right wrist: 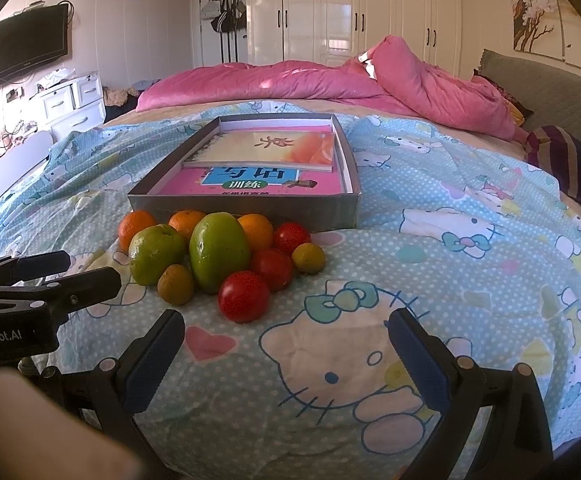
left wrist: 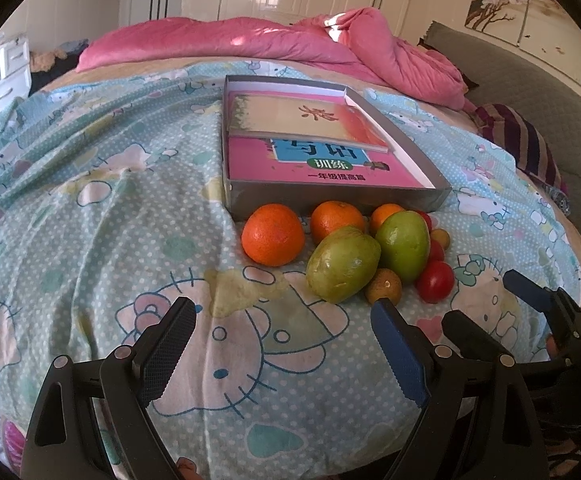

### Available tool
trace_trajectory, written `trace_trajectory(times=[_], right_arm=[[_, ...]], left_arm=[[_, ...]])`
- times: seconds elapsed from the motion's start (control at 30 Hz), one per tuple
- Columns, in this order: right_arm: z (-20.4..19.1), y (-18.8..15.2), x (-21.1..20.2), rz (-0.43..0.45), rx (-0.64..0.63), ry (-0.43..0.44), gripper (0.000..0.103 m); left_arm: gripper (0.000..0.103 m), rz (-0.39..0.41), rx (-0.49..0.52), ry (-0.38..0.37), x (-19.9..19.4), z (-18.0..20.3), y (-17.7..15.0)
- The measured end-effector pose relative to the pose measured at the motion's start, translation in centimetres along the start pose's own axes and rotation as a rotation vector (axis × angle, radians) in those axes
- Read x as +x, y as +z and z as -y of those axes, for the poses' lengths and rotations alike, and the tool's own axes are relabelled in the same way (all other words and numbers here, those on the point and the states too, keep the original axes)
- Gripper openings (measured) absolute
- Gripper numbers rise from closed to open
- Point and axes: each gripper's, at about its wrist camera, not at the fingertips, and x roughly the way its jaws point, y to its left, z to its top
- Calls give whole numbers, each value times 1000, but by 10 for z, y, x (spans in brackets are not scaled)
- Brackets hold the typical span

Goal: Organize fruits

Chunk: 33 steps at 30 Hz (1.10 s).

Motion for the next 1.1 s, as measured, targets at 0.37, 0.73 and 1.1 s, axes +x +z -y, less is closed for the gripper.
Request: trace_trajectory(times=[0.37, 0.73, 1.1], right_arm=[[-1, 2, 11, -27, -5, 35, 76], [-14, 6, 25, -46, -61, 107, 38], [-14, 8, 31, -48, -73, 125, 32]], left_arm=[[83, 0, 23, -123, 10, 5, 12], [65, -24, 79, -136, 21, 15, 18], [48, -45, 115, -155, 34, 21, 32]])
